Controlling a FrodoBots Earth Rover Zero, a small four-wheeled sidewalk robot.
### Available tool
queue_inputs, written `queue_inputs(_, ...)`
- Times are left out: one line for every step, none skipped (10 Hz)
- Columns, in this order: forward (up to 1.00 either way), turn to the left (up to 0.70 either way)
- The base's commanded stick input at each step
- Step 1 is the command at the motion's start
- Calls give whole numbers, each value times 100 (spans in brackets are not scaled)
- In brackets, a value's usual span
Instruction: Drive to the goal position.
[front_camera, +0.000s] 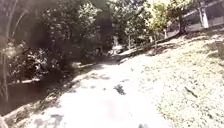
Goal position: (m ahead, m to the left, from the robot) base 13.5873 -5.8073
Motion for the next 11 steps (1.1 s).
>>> queue_inputs(50, 0)
queue_inputs(50, 0)
queue_inputs(50, 0)
queue_inputs(50, 0)
queue_inputs(50, 0)
queue_inputs(50, 0)
queue_inputs(50, 0)
queue_inputs(50, 0)
queue_inputs(50, 0)
queue_inputs(50, 0)
queue_inputs(50, 0)
